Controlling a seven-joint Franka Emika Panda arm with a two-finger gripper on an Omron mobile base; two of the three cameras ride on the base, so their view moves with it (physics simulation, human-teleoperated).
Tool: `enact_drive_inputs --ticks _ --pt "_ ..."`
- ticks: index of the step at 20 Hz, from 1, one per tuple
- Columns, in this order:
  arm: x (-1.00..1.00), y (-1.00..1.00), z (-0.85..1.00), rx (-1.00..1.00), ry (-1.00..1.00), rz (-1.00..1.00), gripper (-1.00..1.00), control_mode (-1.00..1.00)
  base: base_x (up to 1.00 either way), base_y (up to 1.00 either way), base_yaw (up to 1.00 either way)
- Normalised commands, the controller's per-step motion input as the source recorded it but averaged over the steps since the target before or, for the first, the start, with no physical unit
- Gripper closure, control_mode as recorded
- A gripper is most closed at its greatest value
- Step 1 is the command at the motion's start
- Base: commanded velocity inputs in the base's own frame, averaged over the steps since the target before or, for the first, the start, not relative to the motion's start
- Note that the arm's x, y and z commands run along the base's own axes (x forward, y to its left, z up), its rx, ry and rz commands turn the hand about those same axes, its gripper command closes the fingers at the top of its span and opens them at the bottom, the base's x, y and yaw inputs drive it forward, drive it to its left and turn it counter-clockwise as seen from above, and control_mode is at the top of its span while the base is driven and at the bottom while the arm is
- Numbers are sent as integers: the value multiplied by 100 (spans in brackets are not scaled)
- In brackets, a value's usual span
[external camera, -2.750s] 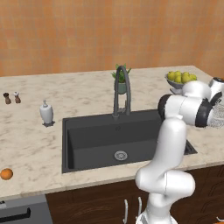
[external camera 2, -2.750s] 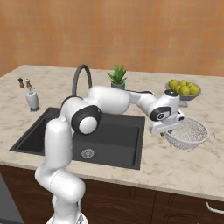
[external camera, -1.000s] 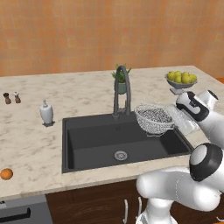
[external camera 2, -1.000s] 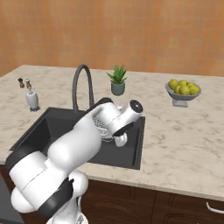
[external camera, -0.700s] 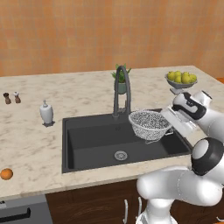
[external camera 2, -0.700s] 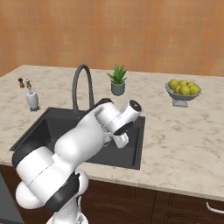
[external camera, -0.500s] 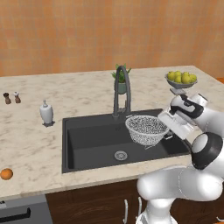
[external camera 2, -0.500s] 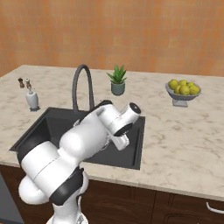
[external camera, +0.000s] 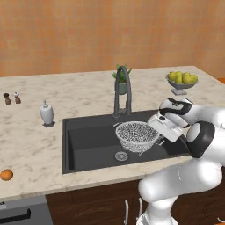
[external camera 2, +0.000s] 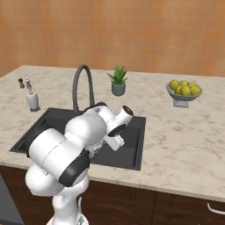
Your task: Put the colander in the sink, put the tangerine in the colander, and turn on the sink faucet and pour water over the colander.
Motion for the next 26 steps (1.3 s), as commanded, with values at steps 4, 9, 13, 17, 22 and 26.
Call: enact_drive_inputs --ticks 4,9,13,17,22,26 --pt "24 19 -38 -1 -3 13 100 -100 0 0 0" --pt "9 2 -39 0 -2 12 100 -100 0 0 0" --pt "13 2 -37 0 0 11 100 -100 0 0 0" --pt "11 19 -27 0 0 12 100 -100 0 0 0" --pt "0 18 -21 0 -2 16 100 -100 0 0 0" --pt "6 11 -26 0 -8 13 100 -100 0 0 0"
